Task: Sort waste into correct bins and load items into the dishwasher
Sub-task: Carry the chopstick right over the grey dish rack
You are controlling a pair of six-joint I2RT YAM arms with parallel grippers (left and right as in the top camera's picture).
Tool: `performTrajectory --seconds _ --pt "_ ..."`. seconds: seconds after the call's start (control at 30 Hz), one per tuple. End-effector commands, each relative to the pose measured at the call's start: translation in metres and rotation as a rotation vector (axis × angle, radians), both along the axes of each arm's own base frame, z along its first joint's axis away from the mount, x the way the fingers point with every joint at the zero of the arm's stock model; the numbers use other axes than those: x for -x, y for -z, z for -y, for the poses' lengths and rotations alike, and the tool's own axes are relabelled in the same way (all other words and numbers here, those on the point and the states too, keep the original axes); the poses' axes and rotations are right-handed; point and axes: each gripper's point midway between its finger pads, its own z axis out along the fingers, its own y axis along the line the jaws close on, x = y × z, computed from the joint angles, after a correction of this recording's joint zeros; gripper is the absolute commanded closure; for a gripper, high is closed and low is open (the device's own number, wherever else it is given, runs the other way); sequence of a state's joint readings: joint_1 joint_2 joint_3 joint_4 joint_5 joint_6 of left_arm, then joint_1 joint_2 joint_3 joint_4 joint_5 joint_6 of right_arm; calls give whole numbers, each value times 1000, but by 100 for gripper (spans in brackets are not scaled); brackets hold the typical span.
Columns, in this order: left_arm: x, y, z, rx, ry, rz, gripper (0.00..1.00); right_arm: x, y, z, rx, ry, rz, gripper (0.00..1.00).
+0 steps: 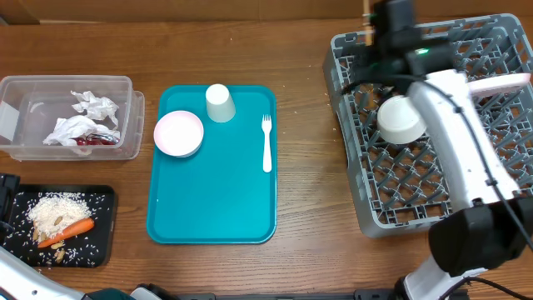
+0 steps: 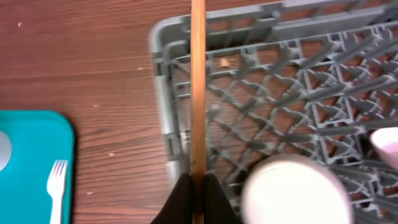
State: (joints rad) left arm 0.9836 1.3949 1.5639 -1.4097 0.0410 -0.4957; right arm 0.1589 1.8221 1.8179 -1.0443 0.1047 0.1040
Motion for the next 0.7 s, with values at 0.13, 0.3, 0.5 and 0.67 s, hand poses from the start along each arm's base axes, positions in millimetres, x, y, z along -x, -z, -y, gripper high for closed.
performTrajectory --seconds 0.13,0.3,0.5,0.67 --pt "1 -3 0 -6 -9 11 0 -3 1 21 -170 -97 14 96" --pt "1 -3 0 -6 -9 11 0 -3 24 15 -181 -113 -15 96" --pt "1 -3 0 -6 -9 11 0 -3 55 12 -183 -113 -80 96" --pt "1 -3 0 -6 -9 11 0 2 80 -2 -186 -190 -130 96"
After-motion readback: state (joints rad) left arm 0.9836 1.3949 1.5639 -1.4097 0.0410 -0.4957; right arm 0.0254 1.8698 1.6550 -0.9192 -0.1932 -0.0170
